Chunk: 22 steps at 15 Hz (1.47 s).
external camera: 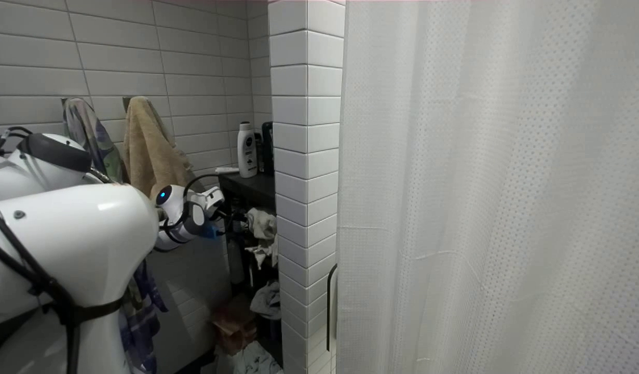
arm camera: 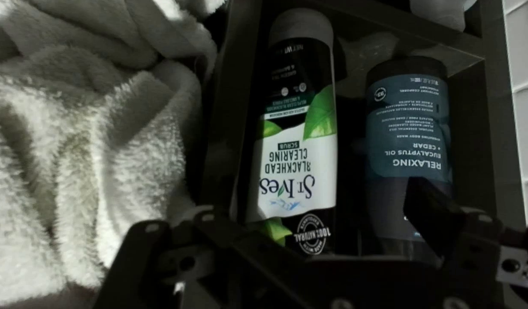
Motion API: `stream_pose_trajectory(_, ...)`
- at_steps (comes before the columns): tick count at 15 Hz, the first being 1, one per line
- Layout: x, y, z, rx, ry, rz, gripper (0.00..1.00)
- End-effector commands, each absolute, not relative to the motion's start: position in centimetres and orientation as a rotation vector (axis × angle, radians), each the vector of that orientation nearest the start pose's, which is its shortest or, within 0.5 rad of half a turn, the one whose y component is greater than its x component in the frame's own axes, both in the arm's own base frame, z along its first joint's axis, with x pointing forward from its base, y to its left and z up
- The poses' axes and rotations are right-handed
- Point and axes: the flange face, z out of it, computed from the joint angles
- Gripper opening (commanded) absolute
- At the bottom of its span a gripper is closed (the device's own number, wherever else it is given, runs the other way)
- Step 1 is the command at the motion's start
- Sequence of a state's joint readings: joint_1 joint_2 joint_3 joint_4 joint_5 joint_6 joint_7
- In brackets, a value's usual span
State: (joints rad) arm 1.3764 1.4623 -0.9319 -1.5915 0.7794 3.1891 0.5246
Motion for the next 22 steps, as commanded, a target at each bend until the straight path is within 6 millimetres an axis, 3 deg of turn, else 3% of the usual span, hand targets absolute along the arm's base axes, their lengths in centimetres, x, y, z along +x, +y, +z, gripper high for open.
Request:
stream_pose_trajectory(1, 58.2, 37.8, 9.4, -2.878, -0.032, -1.507, 1.00)
stream_pose_trajectory(14, 58.1, 37.9, 9.3, -2.879, -0.034, -1.500, 1.00)
stream_pose_trajectory(22, 62.8, 36.9, 8.4, -2.854, -0.016, -1.412, 1.00)
